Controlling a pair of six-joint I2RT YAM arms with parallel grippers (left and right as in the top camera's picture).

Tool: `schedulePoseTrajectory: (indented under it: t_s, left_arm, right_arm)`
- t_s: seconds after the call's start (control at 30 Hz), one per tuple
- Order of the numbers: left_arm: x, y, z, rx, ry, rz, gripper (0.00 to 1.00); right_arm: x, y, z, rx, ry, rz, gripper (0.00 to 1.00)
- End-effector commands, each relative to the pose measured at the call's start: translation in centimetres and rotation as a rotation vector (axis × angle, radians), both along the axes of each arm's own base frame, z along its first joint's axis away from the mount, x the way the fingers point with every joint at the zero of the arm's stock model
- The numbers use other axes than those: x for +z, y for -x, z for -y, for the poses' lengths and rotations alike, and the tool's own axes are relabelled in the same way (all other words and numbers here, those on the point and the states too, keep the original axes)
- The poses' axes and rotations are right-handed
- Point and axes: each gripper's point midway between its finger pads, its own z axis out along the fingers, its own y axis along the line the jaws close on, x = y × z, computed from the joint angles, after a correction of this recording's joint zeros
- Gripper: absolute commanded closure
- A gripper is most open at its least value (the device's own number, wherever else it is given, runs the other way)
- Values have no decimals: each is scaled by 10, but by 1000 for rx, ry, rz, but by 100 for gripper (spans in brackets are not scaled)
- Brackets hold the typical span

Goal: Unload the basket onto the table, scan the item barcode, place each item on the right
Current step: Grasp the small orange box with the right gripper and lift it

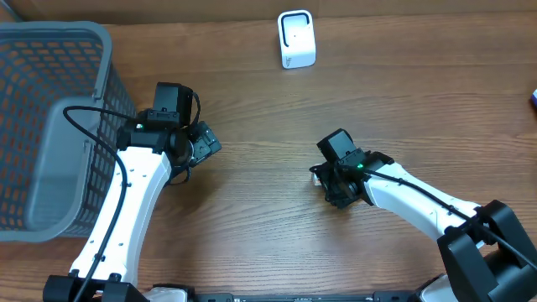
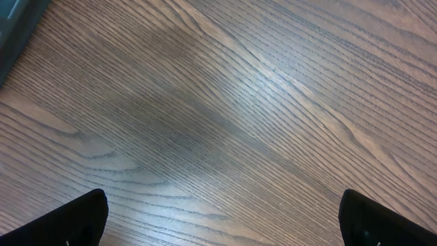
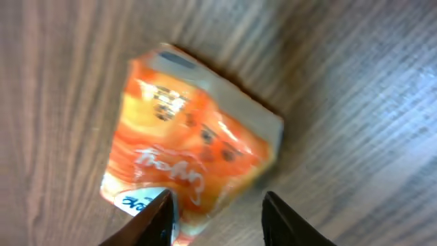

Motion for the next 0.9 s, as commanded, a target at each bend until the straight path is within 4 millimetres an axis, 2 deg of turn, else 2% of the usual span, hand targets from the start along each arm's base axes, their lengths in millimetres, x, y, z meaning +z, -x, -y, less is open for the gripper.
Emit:
schedulePoseTrajectory:
  t_s: [0.0,0.17,0.3,0.4,0.6,0.7,0.73,0.83,0.87]
  left_arm:
    - [-1,0,1,8,3,-2,0]
    - [-1,0,0,9,3,-2,0]
    - [-1,0,0,9,3,-2,0]
    - [-1,0,1,8,3,-2,0]
    - [-1,0,1,8,3,-2,0]
    - [-1,0,0,9,3,-2,0]
    - [-1,0,0,9,3,-2,0]
    - [-1,0,0,9,3,-2,0]
    - [-1,0,0,9,3,-2,0]
  right_arm:
    - [-4,-8,14,-23,73,41,59]
    - [-3,-13,19,-35,102,67,57]
    - [-3,-13,16,-31,84,64,57]
    - [-3,-12,13,-44,64,52,60]
    - [-10,-14,22,-148,86,40,63]
    - [-19,-12,23,-156,81,5,69]
    - [-21,-11,24,-159,73,-8,74]
    - [-20,-14,27,-132,64,-13,96]
    - [-19,-15,28,-119,62,-9,96]
